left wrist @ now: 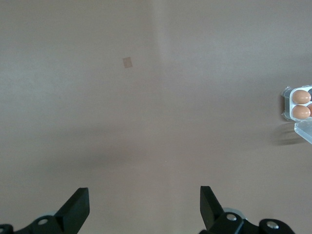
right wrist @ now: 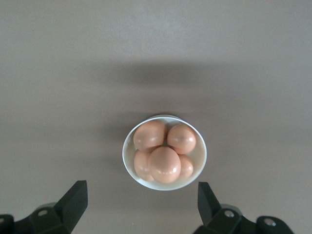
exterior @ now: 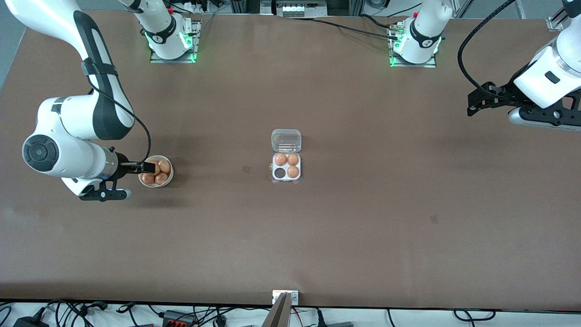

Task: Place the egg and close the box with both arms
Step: 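Lower the right gripper and grasp one brown egg in the bowl, then lift the egg out of the bowl with the right gripper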

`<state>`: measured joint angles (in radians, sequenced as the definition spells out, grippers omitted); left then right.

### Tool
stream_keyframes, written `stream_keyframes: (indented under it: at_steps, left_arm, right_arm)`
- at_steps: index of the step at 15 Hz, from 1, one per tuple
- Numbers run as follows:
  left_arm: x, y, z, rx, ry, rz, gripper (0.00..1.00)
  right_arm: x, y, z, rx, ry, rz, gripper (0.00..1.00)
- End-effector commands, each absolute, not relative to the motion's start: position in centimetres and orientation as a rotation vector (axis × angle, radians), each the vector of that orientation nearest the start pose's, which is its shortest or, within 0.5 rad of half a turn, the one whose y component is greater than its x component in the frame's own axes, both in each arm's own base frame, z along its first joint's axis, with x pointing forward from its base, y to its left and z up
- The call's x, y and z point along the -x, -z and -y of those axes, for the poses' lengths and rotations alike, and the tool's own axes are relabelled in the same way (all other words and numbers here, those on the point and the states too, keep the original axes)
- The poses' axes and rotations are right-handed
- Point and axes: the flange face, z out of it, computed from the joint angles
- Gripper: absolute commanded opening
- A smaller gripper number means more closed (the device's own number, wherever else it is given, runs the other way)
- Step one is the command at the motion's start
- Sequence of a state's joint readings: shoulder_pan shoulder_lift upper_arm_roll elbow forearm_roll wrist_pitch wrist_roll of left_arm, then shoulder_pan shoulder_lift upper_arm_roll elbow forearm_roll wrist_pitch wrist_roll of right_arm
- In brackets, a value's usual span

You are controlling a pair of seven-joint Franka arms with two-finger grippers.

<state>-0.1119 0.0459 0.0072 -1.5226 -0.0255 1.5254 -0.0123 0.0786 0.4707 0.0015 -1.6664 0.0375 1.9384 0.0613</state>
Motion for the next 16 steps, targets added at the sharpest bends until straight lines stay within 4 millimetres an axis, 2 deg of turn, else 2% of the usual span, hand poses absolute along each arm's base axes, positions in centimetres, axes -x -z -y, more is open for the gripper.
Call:
stream_keyframes:
  at_steps: [1, 2, 5, 10, 13, 14, 15, 16]
  left_arm:
    - [-55.9, -62.6, 6.3, 3.139, -0.070, -0.140, 1.00]
    - [-55.9, -62.6, 6.3, 3.139, -0.070, -0.142, 1.00]
    - [-55.9, -62.6, 6.4, 3.139, -0.070, -0.142, 1.00]
    - [-55.9, -62.6, 6.3, 3.139, -0.070, -0.142, 1.00]
    - [-55.9, -62.5, 6.3, 3.139, -0.075, -0.142, 1.00]
    - [-55.9, -62.5, 6.3, 3.139, -0.075, -0.142, 1.00]
    - [-55.9, -62.6, 6.3, 3.139, -0.073, -0.142, 1.00]
    - [-55.9, -62.6, 6.3, 3.139, -0.073, -0.142, 1.00]
  right_arm:
    - [-64.8, -28.8, -5.5, 3.088, -0.371, -0.035, 1.00]
    - [-64.7, -28.5, -5.3, 3.088, -0.390, -0.041, 1.00]
    - [-64.6, -25.9, -3.8, 3.078, -0.450, -0.066, 1.00]
    - [-64.0, -23.2, -4.2, 3.066, -0.531, -0.064, 1.00]
    - [-63.9, -22.8, -4.3, 3.066, -0.543, -0.059, 1.00]
    - [-63.9, -22.8, -4.3, 3.066, -0.543, -0.059, 0.95]
    - [-63.9, -22.7, -4.3, 3.065, -0.548, -0.061, 0.85]
    - [-63.9, -22.7, -4.3, 3.065, -0.548, -0.063, 0.70]
